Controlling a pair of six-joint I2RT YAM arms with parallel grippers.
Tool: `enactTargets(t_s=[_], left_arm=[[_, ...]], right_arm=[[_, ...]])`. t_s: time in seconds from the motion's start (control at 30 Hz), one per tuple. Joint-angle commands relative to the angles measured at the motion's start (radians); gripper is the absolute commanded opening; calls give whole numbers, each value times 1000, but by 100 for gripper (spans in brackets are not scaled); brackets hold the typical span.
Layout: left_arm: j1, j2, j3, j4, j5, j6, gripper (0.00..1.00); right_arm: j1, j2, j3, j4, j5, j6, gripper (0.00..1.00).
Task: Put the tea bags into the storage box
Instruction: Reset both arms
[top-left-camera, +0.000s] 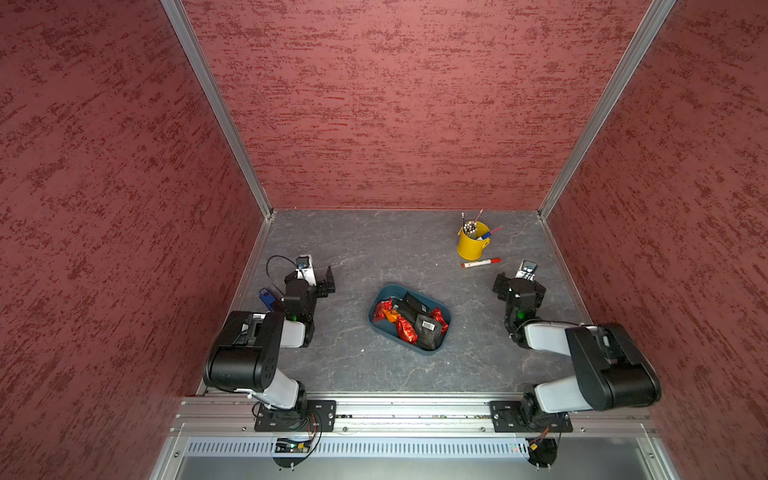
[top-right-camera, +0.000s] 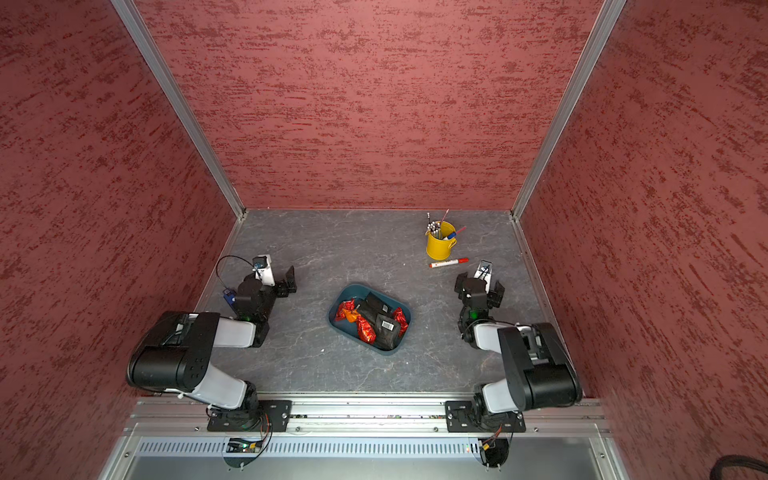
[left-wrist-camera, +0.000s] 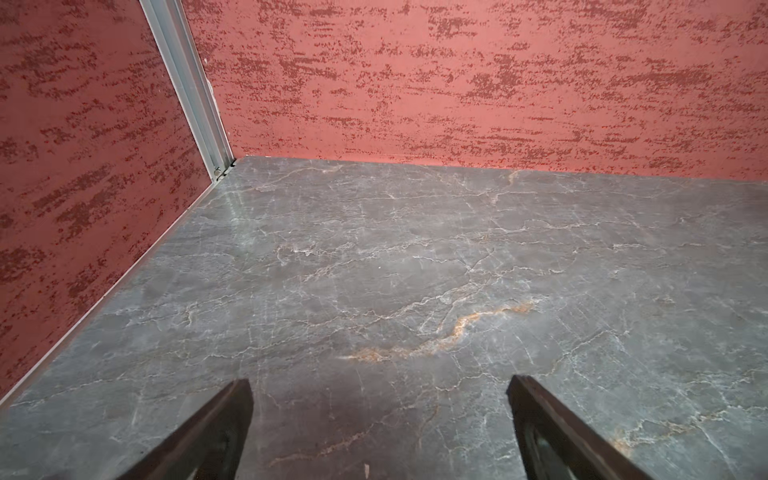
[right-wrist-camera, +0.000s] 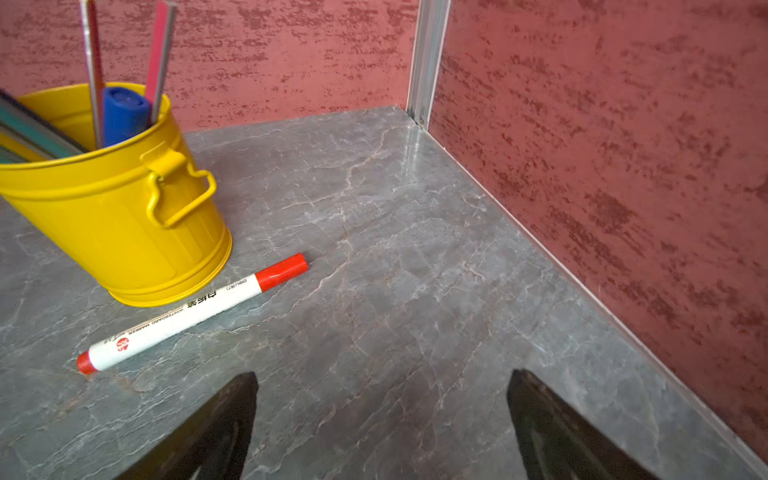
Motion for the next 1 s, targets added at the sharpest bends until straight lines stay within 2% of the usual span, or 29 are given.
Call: enactTargets(t_s=[0.0,0.1,0.17,0.2,0.37,0.43,0.53,0.63,0.87,0.97], left_arm=[[4,-1,18,3,-4,8,100],[4,-1,19,-1,-4,6,100],[4,0,19,0,-4,7,100],[5,-1,20,-1,-3,7,100],[5,-1,20,0,-4,6,100],[4,-1,20,0,-4,7,100],[5,0,20,-2,-3,7,100],[5,-1,20,-1,-3,7,100],[7,-1,24,-8,0,5,100],[52,-4,56,-79,81,-26,100]], right_arm=[[55,14,-24,274,46,-139,98],[115,71,-94,493,3,-250,98],[132,108,-170,639,-51,-273,98],[123,97,-185,642,-123,-271,99],[79,102,-188,640,-220,-249,99],[22,145,-181,643,-321,-215,98],[-4,92,-99,432,-320,-176,98],[-13,90,-66,377,-303,-160,98],[-15,99,-77,409,-283,-156,98],[-14,96,-76,407,-283,-156,99]])
